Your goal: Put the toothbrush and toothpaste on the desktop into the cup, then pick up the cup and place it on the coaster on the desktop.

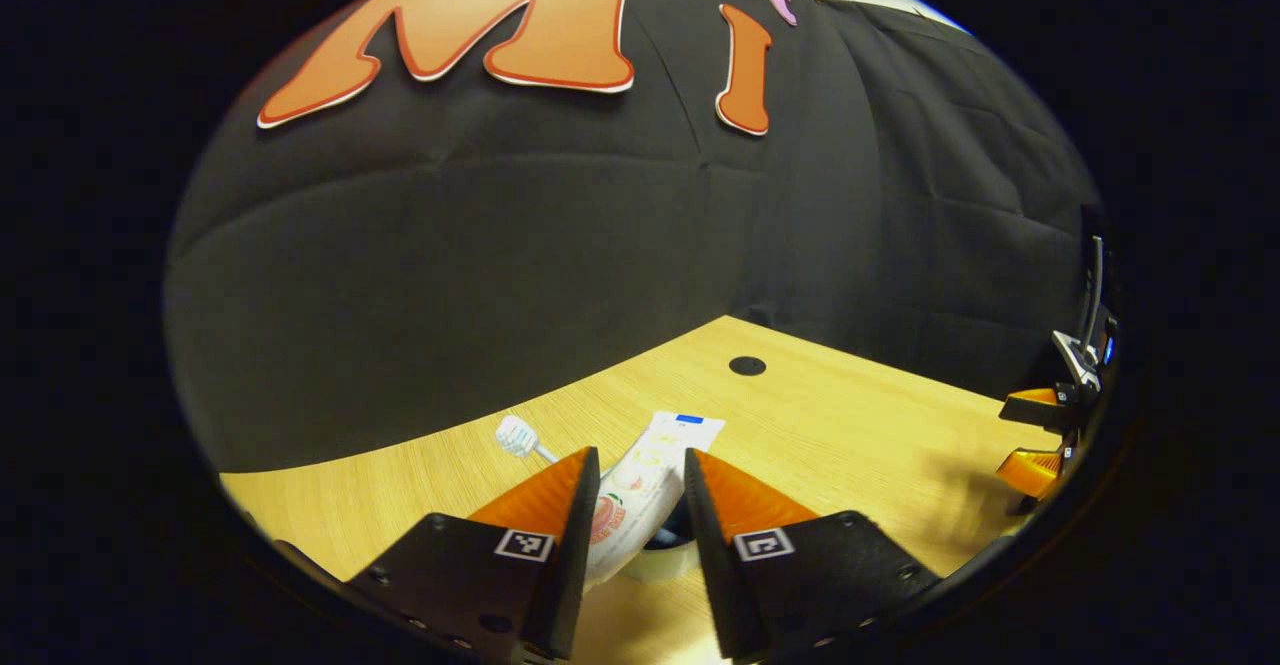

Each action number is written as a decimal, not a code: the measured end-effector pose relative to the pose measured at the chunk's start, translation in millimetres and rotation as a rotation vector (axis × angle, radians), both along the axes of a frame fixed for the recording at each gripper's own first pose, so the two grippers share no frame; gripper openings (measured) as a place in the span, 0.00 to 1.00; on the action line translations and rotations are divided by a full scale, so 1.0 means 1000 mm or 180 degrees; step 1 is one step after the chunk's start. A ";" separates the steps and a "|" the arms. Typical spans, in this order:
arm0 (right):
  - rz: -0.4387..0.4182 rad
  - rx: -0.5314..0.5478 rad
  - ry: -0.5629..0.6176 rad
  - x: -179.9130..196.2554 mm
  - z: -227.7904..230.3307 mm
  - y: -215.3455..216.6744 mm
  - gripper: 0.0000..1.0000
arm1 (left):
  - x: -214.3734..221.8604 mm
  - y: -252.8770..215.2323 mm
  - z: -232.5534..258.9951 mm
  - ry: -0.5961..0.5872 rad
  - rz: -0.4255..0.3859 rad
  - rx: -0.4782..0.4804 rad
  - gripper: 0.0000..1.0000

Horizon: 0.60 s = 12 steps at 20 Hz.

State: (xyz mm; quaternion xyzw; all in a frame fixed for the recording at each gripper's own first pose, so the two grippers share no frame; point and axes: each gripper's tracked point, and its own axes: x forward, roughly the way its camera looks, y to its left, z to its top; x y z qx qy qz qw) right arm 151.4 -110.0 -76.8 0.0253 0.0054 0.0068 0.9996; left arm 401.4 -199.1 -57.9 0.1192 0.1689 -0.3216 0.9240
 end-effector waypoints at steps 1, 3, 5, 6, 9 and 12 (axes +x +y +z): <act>0.0009 -0.0002 -0.0006 -0.001 0.000 0.001 0.98 | -0.001 -0.001 -0.002 0.0020 -0.0024 0.0032 0.55; 0.0034 0.0004 0.0001 -0.001 0.000 0.002 0.98 | 0.002 -0.004 -0.006 0.0035 -0.0055 0.0113 0.62; 0.0040 -0.0002 0.0007 0.000 -0.001 0.003 0.98 | 0.004 -0.005 -0.011 0.0043 -0.0064 0.0171 0.62; 0.0050 -0.0002 0.0009 0.000 -0.001 0.004 0.98 | 0.003 -0.007 -0.009 0.0027 -0.0087 0.0164 0.62; 0.0043 -0.0008 0.0031 0.000 -0.003 0.003 0.98 | 0.003 -0.012 -0.015 0.0058 -0.0196 0.0280 0.63; 0.0029 -0.0007 0.0050 0.001 -0.005 0.002 0.98 | 0.008 -0.020 -0.017 0.0075 -0.0302 0.0408 0.70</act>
